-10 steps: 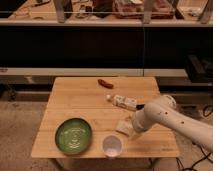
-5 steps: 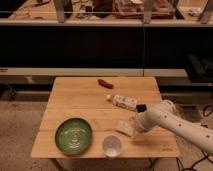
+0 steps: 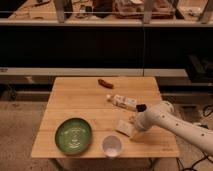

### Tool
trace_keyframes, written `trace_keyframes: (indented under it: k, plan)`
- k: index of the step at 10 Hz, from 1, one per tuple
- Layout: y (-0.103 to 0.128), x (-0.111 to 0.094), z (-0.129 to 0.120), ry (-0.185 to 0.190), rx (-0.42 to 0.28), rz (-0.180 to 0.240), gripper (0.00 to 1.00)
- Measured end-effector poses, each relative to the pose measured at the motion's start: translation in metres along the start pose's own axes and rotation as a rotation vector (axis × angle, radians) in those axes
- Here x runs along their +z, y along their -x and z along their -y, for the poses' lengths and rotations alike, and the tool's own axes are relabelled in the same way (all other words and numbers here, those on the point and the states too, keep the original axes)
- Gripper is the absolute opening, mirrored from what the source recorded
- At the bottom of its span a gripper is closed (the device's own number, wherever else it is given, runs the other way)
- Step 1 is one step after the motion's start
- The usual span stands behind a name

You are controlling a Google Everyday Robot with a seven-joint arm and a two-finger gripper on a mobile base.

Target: Place the white sponge in the ceramic cup

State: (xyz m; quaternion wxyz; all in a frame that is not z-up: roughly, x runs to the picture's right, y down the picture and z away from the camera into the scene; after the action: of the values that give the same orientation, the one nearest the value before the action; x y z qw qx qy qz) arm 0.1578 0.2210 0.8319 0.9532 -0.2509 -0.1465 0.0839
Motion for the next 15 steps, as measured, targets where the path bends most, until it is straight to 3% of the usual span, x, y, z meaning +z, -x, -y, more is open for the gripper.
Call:
trace_keyframes:
  k: [4,6,8,10,12,13,15]
  plan:
    - [0.005,0.001,-0.007,0.039,0.031,0.026,0.23]
    - [0.011,-0.016,-0.002,0.030,0.038,0.062,0.03]
    - [0.016,-0.040,0.009,0.005,0.031,0.086,0.00]
    - [0.029,-0.072,0.017,0.005,-0.008,0.107,0.00]
    - [0.053,-0.098,0.012,0.048,-0.087,0.119,0.00]
    - [0.070,-0.118,0.005,0.084,-0.139,0.138,0.00]
    - [0.093,-0.141,-0.005,0.122,-0.203,0.171,0.00]
